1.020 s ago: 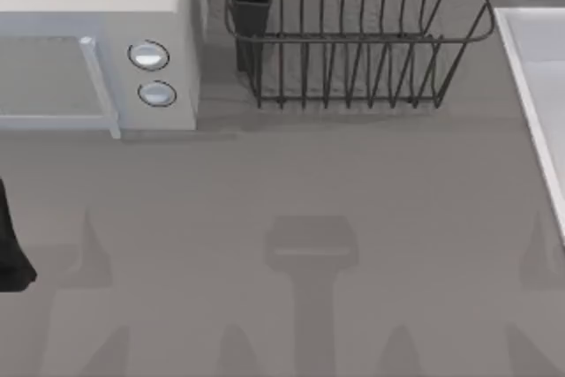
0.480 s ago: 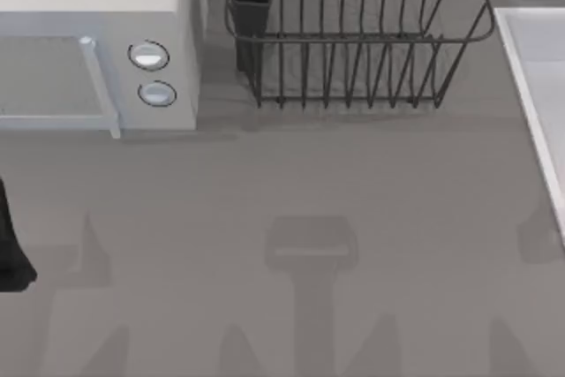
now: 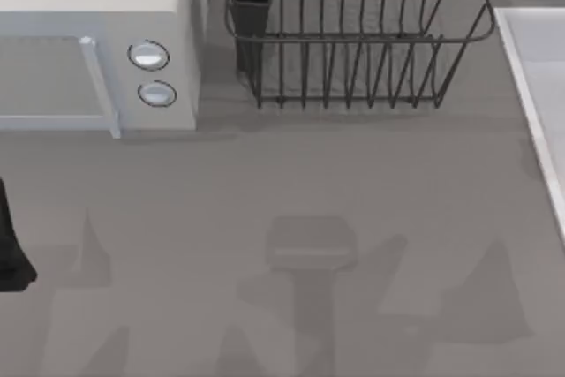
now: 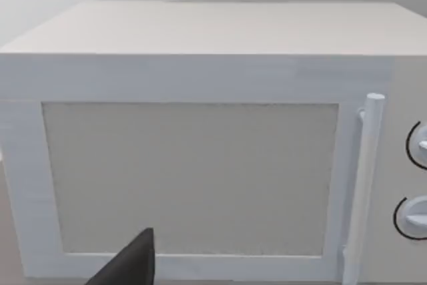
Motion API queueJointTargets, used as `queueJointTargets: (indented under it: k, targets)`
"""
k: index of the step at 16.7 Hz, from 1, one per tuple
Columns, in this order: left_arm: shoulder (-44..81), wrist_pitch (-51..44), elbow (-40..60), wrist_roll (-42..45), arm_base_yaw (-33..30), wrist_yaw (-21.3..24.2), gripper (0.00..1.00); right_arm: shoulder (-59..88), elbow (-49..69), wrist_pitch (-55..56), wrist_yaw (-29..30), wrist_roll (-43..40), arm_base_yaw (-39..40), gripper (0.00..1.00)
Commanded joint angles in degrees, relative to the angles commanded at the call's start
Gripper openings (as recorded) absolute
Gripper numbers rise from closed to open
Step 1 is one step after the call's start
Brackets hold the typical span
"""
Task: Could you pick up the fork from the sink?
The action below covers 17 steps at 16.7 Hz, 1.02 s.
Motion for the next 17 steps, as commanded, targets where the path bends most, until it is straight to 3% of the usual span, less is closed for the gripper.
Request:
queueJointTargets:
  k: [10,17]
  targets:
    - [0.00,0.00,0.00,0.00,0.00,0.00,1.00,56.13,50.53,-29.94,0.08,-6.98,-7.28,1.00]
    - [0.00,0.00,0.00,0.00,0.00,0.00,1.00,78.49,70.41,-41.75,0.07,-9.78,-10.08,1.00]
